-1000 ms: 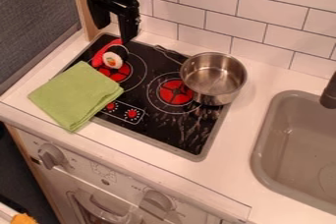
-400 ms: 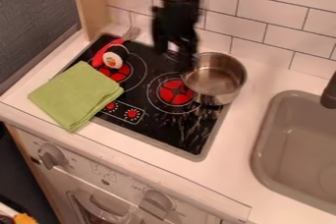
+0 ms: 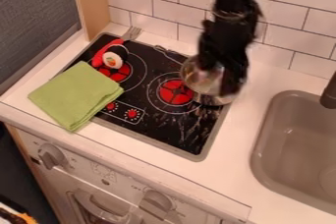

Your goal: Move the silver pot on the green cloth .

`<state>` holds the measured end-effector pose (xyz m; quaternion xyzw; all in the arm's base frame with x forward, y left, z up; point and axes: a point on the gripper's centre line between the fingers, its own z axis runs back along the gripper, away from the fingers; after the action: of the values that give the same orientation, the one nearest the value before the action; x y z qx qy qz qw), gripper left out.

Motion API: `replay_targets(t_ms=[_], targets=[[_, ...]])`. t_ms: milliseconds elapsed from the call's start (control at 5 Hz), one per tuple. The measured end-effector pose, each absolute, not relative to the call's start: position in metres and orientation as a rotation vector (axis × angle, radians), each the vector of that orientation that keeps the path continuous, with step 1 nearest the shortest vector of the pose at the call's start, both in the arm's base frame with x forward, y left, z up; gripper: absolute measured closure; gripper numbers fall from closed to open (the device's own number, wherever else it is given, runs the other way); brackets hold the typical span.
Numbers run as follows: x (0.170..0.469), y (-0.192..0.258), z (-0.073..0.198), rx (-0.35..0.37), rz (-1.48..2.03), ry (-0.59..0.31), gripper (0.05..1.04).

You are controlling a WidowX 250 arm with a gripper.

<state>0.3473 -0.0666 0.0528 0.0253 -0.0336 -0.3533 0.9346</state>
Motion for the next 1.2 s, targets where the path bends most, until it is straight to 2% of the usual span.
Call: replay_targets(t_ms=[200,400,600,800,1000,1200], targets=[[0.344,-0.07,0.037,0.058,-0.75,-0.022,0.083],[0.34,-0.071,0.014,0.046,-0.74,0.03,0.157],[0.345,-0.071,0.008,0.054,-0.73,0.019,0.416],[0.347,-0.069,0.008,0.059,-0.731,0.006,0.74],[0.345,-0.066,0.01,0.066,-0.742,-0.012,0.917],[0.342,-0.06,0.024,0.08,-0.736,-0.052,1.003]])
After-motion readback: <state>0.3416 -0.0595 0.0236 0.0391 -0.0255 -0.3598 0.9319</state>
